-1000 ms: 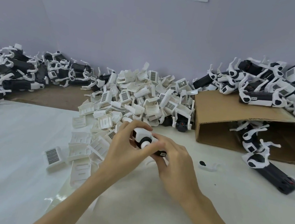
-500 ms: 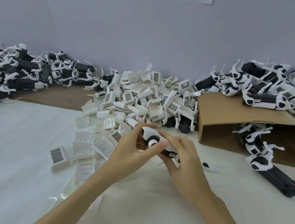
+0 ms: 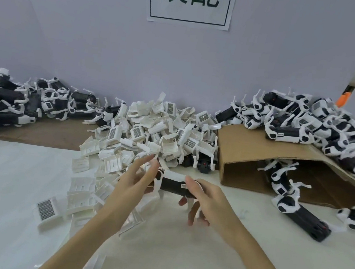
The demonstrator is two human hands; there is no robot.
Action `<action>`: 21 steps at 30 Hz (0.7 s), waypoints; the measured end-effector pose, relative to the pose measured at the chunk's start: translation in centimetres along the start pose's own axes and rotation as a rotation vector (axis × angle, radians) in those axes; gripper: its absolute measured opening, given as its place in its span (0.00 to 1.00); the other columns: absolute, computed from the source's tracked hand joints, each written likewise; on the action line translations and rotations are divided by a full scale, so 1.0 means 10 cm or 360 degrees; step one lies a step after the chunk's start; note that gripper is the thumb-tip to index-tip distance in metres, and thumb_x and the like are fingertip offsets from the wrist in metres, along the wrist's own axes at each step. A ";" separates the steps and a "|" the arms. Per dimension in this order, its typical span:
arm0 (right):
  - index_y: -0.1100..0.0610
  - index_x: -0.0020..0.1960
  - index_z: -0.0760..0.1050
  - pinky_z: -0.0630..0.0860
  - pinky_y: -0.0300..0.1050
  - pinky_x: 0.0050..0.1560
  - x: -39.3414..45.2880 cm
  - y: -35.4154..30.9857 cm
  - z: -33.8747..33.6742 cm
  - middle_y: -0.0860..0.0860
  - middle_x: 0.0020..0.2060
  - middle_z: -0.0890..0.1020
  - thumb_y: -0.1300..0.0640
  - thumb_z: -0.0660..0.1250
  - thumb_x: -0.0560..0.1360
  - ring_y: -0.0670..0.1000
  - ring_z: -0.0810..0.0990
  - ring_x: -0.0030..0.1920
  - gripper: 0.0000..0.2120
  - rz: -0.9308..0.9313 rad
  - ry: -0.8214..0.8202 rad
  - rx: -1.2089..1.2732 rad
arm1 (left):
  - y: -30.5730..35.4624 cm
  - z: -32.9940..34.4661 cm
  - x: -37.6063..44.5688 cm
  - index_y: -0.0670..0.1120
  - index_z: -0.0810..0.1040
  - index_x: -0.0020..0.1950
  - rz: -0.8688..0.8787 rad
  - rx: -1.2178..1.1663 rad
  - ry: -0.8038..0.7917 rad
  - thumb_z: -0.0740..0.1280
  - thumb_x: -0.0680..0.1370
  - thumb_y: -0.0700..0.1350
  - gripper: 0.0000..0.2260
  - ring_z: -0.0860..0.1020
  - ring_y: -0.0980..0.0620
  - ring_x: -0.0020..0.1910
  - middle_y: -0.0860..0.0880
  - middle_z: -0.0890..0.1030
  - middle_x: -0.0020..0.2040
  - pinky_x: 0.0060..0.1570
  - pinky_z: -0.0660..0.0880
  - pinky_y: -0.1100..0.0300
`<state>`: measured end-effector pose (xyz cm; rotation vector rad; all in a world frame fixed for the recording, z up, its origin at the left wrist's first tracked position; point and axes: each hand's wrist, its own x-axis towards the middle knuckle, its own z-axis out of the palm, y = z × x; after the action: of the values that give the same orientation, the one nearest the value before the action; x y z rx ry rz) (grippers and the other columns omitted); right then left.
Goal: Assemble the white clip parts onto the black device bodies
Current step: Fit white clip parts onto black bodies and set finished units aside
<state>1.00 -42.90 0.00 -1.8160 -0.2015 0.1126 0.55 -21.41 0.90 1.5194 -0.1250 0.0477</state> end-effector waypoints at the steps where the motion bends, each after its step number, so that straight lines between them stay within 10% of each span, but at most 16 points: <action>1: 0.56 0.55 0.82 0.63 0.39 0.23 0.05 -0.08 -0.08 0.57 0.44 0.87 0.32 0.66 0.78 0.57 0.81 0.29 0.27 0.0058 0.0002 0.0111 | 0.01 0.00 0.01 0.64 0.77 0.68 0.0018 -0.0081 0.0013 0.64 0.74 0.71 0.25 0.86 0.54 0.56 0.58 0.87 0.54 0.59 0.77 0.56; 4: 0.56 0.63 0.81 0.70 0.39 0.24 0.25 -0.42 -0.50 0.62 0.45 0.86 0.33 0.67 0.75 0.55 0.81 0.32 0.29 0.0084 0.0169 0.0741 | 0.01 -0.05 0.08 0.54 0.77 0.71 0.0076 -0.0267 0.0079 0.62 0.77 0.69 0.29 0.85 0.47 0.61 0.48 0.86 0.61 0.63 0.78 0.49; 8: 0.66 0.73 0.59 0.86 0.53 0.48 0.36 -0.77 -1.08 0.73 0.67 0.75 0.35 0.68 0.72 0.67 0.82 0.63 0.45 -0.0236 0.0148 0.2069 | 0.00 -0.10 0.10 0.48 0.82 0.66 0.0077 -0.0215 0.0053 0.60 0.80 0.66 0.27 0.85 0.45 0.60 0.46 0.86 0.60 0.58 0.82 0.50; 13: 0.64 0.71 0.71 0.85 0.51 0.46 0.41 -0.57 -0.64 0.68 0.65 0.80 0.34 0.60 0.81 0.62 0.86 0.54 0.34 0.0045 0.0008 0.1686 | 0.01 -0.11 0.06 0.51 0.86 0.56 0.0280 0.0283 0.0085 0.63 0.82 0.61 0.18 0.84 0.52 0.53 0.53 0.86 0.54 0.55 0.82 0.52; 17: 0.63 0.63 0.81 0.81 0.45 0.34 0.47 -0.24 0.02 0.60 0.51 0.85 0.42 0.64 0.82 0.56 0.85 0.41 0.25 0.0311 -0.0078 0.1675 | -0.15 -0.19 0.11 0.49 0.83 0.60 0.0807 0.1788 0.0327 0.69 0.83 0.54 0.11 0.78 0.46 0.62 0.50 0.81 0.62 0.61 0.75 0.49; 21: 0.64 0.61 0.82 0.80 0.43 0.33 0.74 -0.11 0.37 0.59 0.51 0.84 0.44 0.67 0.79 0.54 0.83 0.41 0.23 0.0385 -0.0247 0.1802 | -0.23 -0.28 0.17 0.54 0.68 0.77 0.0097 0.2282 0.0169 0.53 0.86 0.64 0.24 0.64 0.45 0.78 0.50 0.67 0.79 0.76 0.60 0.51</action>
<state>7.45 -37.68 0.33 -0.6925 -0.0033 0.4415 2.63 -18.83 -1.31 2.9356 -0.0370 0.3180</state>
